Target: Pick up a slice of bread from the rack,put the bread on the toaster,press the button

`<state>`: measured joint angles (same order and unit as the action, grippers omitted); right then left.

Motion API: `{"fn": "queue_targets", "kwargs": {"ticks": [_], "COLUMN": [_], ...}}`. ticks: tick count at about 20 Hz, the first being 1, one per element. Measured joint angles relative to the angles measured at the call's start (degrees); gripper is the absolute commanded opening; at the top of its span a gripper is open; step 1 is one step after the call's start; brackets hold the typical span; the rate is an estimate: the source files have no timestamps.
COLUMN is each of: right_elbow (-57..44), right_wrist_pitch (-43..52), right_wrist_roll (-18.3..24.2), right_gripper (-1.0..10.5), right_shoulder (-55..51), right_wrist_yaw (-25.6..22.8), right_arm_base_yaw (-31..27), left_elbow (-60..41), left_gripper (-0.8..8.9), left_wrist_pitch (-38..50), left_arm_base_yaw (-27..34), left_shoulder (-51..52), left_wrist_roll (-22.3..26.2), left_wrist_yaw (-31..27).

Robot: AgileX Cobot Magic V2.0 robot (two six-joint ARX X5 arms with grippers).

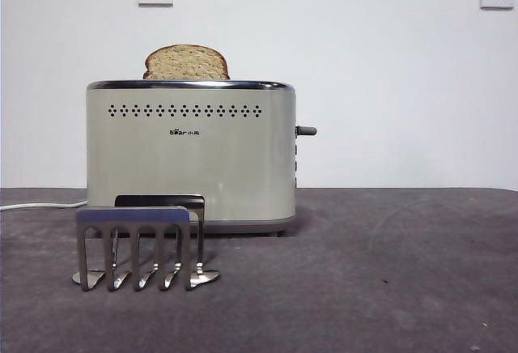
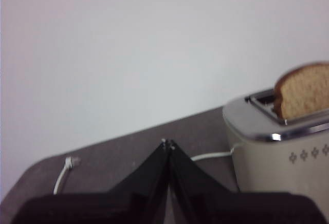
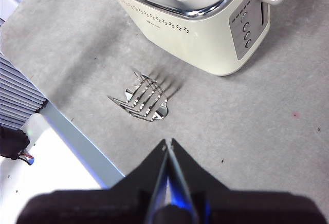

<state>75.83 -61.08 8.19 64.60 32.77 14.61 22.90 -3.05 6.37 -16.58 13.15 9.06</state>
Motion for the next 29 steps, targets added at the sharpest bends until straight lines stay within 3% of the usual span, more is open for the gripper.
{"fn": "queue_targets", "kwargs": {"ticks": [11, 29], "right_elbow": [0.0, 0.0], "right_wrist_pitch": [0.0, 0.0], "right_wrist_roll": [0.0, 0.0], "right_gripper": [0.0, 0.0], "right_shoulder": [0.0, 0.0], "right_wrist_yaw": [0.0, 0.0], "right_arm_base_yaw": [0.0, 0.0], "left_elbow": [-19.6, -21.9], "left_gripper": [-0.03, -0.03], "left_wrist_pitch": [0.3, -7.1], "left_arm_base_yaw": [0.0, 0.0], "left_shoulder": [11.7, 16.3], "left_wrist_roll": [-4.9, -7.5], "left_wrist_yaw": [-1.4, -1.4]}}
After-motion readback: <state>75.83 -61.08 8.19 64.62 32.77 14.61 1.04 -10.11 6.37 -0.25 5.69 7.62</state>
